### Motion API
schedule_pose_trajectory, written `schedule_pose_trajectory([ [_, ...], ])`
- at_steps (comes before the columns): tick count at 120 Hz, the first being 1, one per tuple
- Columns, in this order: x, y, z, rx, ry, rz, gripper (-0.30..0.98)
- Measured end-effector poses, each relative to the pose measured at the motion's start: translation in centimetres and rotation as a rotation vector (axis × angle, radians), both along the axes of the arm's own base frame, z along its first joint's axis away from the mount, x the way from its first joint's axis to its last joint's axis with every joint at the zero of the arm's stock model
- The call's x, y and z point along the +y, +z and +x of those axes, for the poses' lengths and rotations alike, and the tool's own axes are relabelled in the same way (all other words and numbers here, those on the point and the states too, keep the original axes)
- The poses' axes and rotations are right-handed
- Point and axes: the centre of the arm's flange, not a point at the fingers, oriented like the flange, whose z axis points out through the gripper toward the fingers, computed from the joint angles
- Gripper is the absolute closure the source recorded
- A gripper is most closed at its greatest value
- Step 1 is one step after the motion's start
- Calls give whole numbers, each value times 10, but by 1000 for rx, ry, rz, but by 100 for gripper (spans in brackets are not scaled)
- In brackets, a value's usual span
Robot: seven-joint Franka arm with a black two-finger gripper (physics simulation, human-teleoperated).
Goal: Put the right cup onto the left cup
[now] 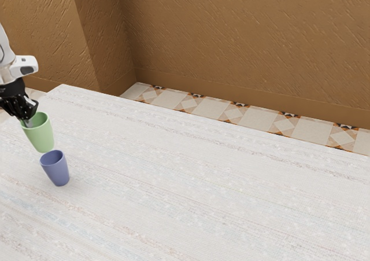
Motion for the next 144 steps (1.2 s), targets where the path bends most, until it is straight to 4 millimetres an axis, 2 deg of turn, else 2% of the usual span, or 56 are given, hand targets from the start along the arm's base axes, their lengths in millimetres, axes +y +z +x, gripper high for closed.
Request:
schedule_pose_trajectory([
  [12, 6, -8, 7, -10, -7, 13, 79],
  [54, 35, -43, 14, -2, 10, 22, 79],
  [127, 34, -78, 29, 26, -16, 4, 79],
  [144, 36, -94, 33, 38, -13, -4, 79],
])
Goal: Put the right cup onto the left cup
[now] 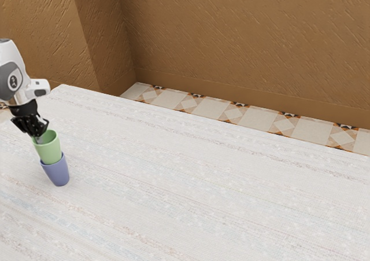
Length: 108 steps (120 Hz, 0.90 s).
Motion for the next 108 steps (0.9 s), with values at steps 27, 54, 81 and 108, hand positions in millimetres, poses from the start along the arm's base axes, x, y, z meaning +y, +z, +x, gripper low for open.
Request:
schedule_pose_trajectory([
  [27, 2, -13, 4, -3, 12, -16, 57],
  [54, 1, -7, 4, -21, 10, -19, 20],
  [81, -4, 24, -5, -61, 4, -18, 7],
  [108, -26, 58, -11, -73, -36, -34, 2],
])
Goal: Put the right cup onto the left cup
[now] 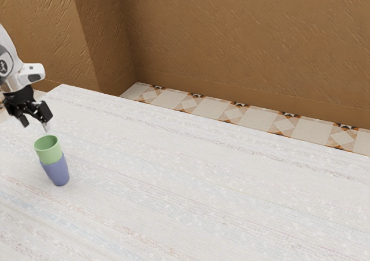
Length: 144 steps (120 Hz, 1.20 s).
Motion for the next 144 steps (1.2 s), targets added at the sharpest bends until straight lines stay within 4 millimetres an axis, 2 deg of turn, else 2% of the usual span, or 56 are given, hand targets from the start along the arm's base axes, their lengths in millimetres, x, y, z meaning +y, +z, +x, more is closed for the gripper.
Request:
schedule_pose_trajectory([
  [23, -76, 10, 35, 6, -159, 3, 1],
  [44, -119, 15, 73, -2, -244, 5, 0],
  [63, -153, 36, 109, -18, -307, -6, 0],
  [72, -155, 56, 128, -30, -312, -9, 0],
  [84, -150, 90, 139, -57, -304, -5, 0],
  [104, -152, 135, 141, -77, -305, -3, 0],
  [116, -154, 141, 138, -59, -306, -10, 0],
  [144, -158, 138, 135, -23, -307, -23, 0],
])
